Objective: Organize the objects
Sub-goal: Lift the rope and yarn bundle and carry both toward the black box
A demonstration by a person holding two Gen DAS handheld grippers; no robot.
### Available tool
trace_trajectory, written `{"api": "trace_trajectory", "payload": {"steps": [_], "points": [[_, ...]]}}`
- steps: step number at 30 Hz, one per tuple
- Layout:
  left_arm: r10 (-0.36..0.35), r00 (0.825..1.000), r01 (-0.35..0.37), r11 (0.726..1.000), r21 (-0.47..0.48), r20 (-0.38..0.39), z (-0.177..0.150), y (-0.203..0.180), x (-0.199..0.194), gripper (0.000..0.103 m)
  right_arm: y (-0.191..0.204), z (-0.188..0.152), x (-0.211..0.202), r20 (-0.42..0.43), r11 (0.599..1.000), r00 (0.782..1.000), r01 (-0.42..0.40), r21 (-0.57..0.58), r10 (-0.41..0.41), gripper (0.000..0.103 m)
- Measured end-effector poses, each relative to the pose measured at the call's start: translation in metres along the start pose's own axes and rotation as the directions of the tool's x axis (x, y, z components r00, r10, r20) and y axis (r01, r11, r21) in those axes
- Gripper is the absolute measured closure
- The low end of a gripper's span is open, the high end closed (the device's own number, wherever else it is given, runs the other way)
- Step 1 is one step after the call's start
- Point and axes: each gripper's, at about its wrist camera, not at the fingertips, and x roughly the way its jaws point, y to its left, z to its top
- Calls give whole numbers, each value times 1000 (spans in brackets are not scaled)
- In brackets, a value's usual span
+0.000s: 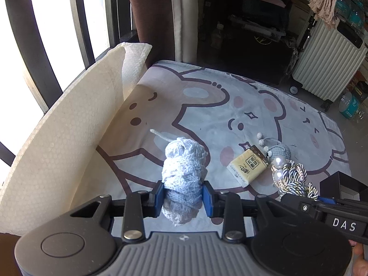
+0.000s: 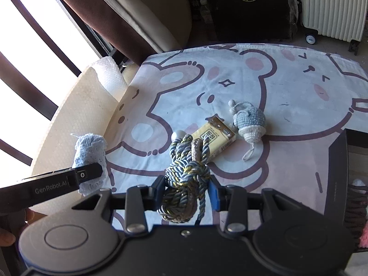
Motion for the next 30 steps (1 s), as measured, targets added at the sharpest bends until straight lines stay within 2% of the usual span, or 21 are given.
{"api": "trace_trajectory", "payload": {"steps": [13,30], "points": [[-9,999,7,999,40,51,-3,-24,-21,67,-12,-2,-36,93,998,995,47,-31,-44,62],[-37,994,26,993,114,98,-8,-62,-34,67,-33,-11,-72,172,981,970,183,-58,-171,62]]}}
